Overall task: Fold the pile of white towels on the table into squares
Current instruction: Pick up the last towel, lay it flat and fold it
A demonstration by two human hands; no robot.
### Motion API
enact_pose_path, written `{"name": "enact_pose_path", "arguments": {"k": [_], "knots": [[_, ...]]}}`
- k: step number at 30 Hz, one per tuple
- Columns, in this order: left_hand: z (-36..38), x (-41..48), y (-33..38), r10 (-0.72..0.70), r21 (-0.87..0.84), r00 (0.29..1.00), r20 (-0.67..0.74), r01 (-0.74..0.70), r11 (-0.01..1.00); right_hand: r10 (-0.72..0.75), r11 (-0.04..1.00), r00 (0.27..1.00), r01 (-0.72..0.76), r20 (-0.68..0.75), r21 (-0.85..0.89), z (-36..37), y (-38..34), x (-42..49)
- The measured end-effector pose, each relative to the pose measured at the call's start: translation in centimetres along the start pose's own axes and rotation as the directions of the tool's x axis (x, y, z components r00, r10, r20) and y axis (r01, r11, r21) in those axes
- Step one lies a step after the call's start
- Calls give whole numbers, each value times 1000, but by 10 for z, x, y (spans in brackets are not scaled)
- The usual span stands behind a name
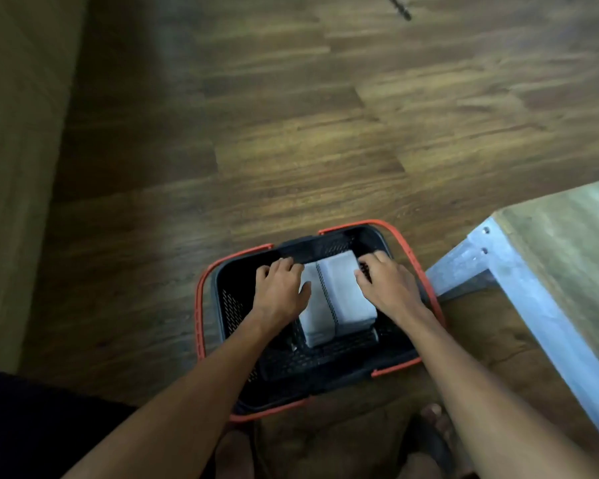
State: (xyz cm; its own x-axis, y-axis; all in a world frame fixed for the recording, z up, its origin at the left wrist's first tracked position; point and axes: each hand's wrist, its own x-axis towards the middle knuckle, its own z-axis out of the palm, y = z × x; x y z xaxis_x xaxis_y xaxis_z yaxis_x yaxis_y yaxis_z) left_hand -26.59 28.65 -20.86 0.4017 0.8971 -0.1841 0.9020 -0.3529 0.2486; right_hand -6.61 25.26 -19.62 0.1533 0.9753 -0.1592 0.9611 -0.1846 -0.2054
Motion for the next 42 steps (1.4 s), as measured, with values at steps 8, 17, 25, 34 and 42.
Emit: {"name": "enact_pose_path", "arguments": {"k": [8,17,25,34,42], "knots": [[-159,-52,31,117,4,967,-228,-119,993,154,987,972,-143,-177,76,-158,-13,-78],[-251,-120,63,222,50,921,-319,-217,975,160,987,954,-154,-254,41,-260,-28,-168],[-280,-153,109,323,77,872,-369,-317,945,228,974,941,-224,-249,44,-299,-16,-237],[-291,-167,189,503,136,810,-301,-485,864,344,939,882,-316,-321,137,-324,17,-300],[-277,-186,291,716,155,670,-196,-700,697,562,827,749,-510,-351,235,-335,72,-388]]}}
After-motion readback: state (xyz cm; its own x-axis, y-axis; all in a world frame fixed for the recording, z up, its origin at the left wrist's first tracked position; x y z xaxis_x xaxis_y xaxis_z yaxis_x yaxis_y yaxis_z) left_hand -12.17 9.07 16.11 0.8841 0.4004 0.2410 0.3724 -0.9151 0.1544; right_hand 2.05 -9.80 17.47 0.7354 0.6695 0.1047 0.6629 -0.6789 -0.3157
